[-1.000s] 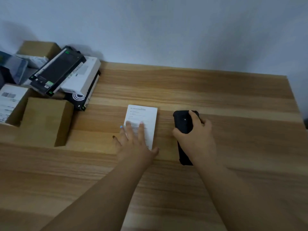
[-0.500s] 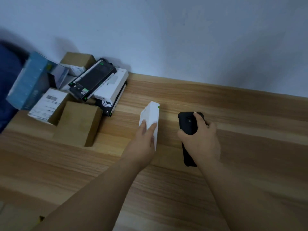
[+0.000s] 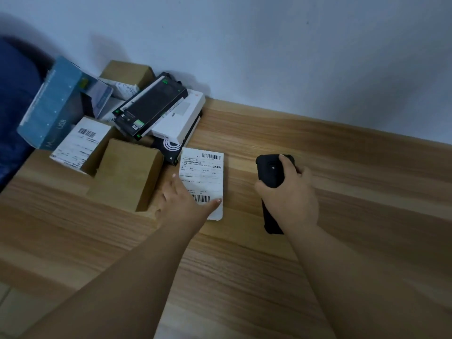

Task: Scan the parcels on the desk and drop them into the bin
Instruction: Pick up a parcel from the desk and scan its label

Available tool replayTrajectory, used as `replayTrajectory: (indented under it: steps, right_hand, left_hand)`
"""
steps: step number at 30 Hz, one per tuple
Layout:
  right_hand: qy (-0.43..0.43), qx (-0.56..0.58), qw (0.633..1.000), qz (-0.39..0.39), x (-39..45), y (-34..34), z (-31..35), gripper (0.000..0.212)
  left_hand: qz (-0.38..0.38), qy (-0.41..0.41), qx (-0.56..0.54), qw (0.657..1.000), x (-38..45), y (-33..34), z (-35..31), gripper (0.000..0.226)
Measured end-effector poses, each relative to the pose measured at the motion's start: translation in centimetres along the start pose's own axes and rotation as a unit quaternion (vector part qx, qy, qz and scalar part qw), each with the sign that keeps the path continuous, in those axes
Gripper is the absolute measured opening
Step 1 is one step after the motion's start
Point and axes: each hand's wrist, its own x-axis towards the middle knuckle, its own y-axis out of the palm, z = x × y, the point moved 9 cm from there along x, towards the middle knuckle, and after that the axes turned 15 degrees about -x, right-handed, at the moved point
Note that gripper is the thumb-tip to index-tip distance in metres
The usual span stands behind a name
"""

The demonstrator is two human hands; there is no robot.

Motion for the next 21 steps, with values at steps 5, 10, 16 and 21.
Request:
replayTrajectory:
  steps: [5,10,16,21]
  right_hand:
    - [-0.006,-0.001,1.0,0.009,1.3,1.0,1.1,0.077]
    - [-0.005,-0.018,1.0,0.01,2.3,1.8,1.2,0.078]
    - [-0.005,-0.012,1.0,0.015,2.8,1.7,1.5,0.079]
    - [-0.048,0.008,0.999,0.009,2.2,-1.0,3.1,0.078]
  left_hand:
    - [0.019,-0.114,-0.069,0.991,1.6,2.3,1.7,0.143]
    - [-0.004,-0.164,-0.069,0.984,2.3,3.7,1.7,0.143]
    - [-0.019,-0.123,-0.018,0.992,2.4,2.8,0.2,0.132]
    - [-0.037,-0.053,0.032,0.997,2.6,-0.6,-2.8,0.128]
